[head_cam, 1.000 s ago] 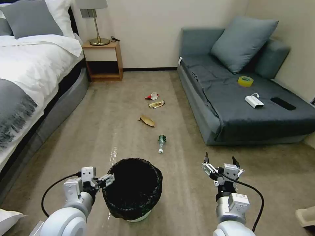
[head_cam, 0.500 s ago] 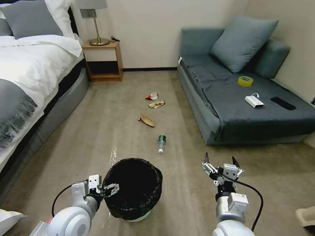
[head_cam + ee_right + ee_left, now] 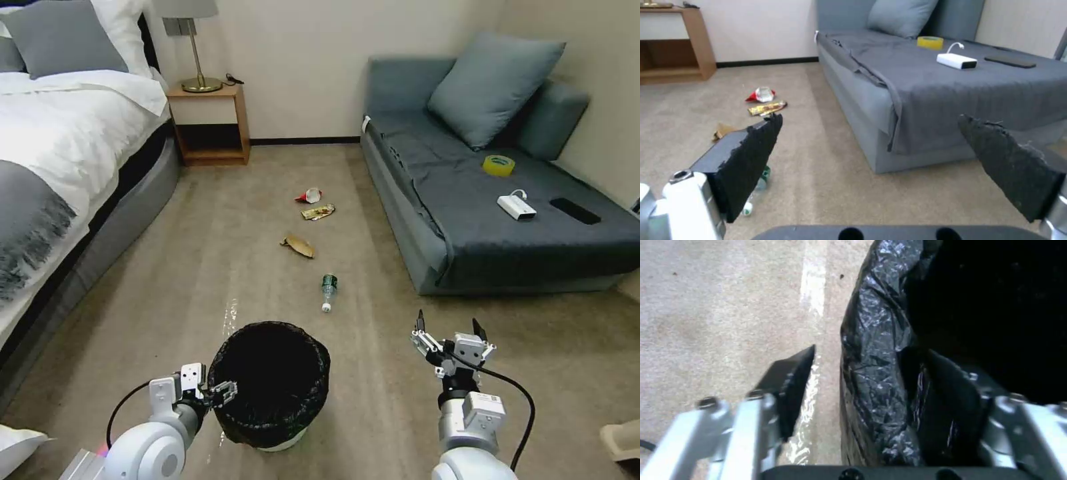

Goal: Pick up the trash bin, then pick up the garbage on the floor and place it into the trash bin.

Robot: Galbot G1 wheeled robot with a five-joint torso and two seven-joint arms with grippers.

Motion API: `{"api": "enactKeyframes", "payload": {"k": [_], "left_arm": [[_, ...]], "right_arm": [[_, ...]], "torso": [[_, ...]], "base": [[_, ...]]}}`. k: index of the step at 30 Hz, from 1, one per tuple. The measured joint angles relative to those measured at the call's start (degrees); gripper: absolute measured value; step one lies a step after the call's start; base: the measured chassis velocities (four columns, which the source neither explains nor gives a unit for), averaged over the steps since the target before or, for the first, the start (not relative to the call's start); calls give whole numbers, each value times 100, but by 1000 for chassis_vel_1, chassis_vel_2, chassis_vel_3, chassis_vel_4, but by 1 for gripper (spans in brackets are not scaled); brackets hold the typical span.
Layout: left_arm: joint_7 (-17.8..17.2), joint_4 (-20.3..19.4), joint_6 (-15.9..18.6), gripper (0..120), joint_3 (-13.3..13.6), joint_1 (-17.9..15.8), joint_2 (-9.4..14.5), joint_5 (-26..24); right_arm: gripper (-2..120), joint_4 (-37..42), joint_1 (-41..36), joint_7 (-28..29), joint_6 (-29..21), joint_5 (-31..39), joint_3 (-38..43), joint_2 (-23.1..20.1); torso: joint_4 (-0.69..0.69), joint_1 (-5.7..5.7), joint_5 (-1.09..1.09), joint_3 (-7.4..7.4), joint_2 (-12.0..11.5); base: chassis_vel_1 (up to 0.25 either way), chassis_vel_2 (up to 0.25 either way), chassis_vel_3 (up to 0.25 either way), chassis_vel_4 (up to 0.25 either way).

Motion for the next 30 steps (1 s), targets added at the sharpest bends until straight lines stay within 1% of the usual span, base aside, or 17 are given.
{"api": "enactKeyframes", "payload": {"k": [3, 4, 5, 6, 7, 8, 12, 13, 16, 22, 25, 26, 30], "left_arm": [[32, 20, -34, 49, 3, -1, -5, 3], [32, 20, -34, 49, 3, -1, -5, 3], [41, 24, -40, 45, 3, -1, -8, 2], [57, 24, -43, 39, 3, 1, -9, -3], [66, 25, -43, 35, 3, 4, -10, -17], [66, 25, -43, 35, 3, 4, -10, -17], [98, 25, -63, 17, -1, 17, -20, -12], [98, 25, -63, 17, -1, 17, -20, -12], [154, 25, -101, 3, -7, 24, -31, -4], [218, -10, -165, 1, -34, 48, -41, 57], [295, -47, -328, 1, -71, 63, -56, 234], [295, -47, -328, 1, -71, 63, -56, 234], [488, -81, -709, 1, -162, 82, -83, 501]], "right_arm": [[100, -7, 7, 22, 4, 2, 3, 1], [100, -7, 7, 22, 4, 2, 3, 1], [100, -12, 13, 34, 5, 4, 3, 1], [100, -12, 17, 41, 6, 6, 4, 2], [100, -13, 20, 44, 6, 8, 4, 3], [100, -13, 20, 44, 6, 8, 4, 3], [100, -16, 25, 40, 16, 23, 4, 4], [100, -16, 25, 40, 16, 23, 4, 4], [100, -16, 28, 39, 21, 26, 4, 2], [100, -16, 27, 37, 26, 28, 3, -1], [100, -16, 30, 36, 28, 29, 2, -2], [100, -16, 30, 36, 28, 29, 2, -2], [100, 8, 16, -11, 50, 34, 0, -16]], "torso": [[0, 0, 0, 0, 0], [0, 0, 0, 0, 0], [0, 0, 0, 0, 0], [0, 0, 0, 0, 0], [0, 0, 0, 0, 0], [0, 0, 0, 0, 0], [0, 0, 0, 0, 0], [0, 0, 0, 0, 0], [0, 0, 0, 0, 0], [0, 0, -1, 0, 0], [0, 0, -1, 0, 0], [0, 0, -1, 0, 0], [0, 0, 0, 0, 0]], "base": [[0, 0, 0, 0], [0, 0, 0, 0], [0, 0, 0, 0], [0, 0, 0, 0], [0, 0, 0, 0], [0, 0, 0, 0], [0, 0, 0, 0], [0, 0, 0, 0], [0, 0, 0, 0], [0, 0, 0, 0], [0, 0, 0, 0], [0, 0, 0, 0], [0, 0, 0, 0]]}}
